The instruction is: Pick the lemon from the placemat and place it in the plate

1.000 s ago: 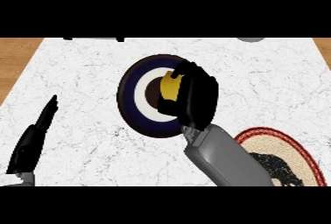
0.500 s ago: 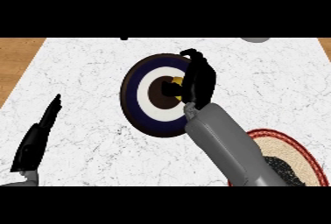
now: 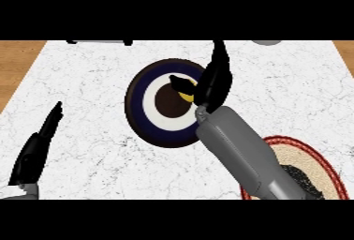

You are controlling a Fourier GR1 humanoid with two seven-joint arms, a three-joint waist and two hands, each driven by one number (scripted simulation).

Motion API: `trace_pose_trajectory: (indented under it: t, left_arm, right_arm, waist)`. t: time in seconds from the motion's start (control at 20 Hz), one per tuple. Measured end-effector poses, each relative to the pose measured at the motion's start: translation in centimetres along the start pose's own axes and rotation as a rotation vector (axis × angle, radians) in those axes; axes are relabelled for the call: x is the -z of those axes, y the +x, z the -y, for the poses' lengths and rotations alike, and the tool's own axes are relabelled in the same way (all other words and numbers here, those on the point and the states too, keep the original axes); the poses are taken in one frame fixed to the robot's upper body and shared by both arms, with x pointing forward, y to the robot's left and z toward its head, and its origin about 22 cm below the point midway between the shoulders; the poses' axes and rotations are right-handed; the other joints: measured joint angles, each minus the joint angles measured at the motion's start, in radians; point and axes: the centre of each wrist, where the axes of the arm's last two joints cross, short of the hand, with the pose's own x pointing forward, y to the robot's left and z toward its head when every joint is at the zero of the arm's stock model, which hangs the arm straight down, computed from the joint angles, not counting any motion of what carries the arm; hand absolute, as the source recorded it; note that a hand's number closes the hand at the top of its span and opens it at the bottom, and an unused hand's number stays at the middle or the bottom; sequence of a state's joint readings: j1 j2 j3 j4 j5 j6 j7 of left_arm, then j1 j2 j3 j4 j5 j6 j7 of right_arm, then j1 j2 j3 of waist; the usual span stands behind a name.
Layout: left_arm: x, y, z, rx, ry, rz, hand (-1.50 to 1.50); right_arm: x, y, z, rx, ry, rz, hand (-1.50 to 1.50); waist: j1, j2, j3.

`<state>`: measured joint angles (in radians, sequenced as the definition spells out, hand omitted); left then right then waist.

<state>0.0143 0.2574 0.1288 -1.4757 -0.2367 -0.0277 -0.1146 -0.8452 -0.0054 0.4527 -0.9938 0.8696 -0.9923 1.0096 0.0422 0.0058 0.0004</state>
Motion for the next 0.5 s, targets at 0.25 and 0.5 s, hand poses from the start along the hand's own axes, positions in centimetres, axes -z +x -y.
trace_pose_trajectory:
  t: [0.25,0.5]
  left_arm:
    - [-0.5,-0.3,-0.4,0.003,0.017,-0.024,0.0]
    - [-1.0,-0.9,-0.8,0.003,0.04,-0.032,0.0]
  right_arm:
    - [0.2,-1.7,0.9,0.119,-0.113,-0.055,-1.5]
    - [-2.0,-4.3,3.0,0.269,-0.187,-0.061,-1.5]
  waist:
    - [-0.029,-0.008,0.0]
    - [-0.049,-0.011,0.001]
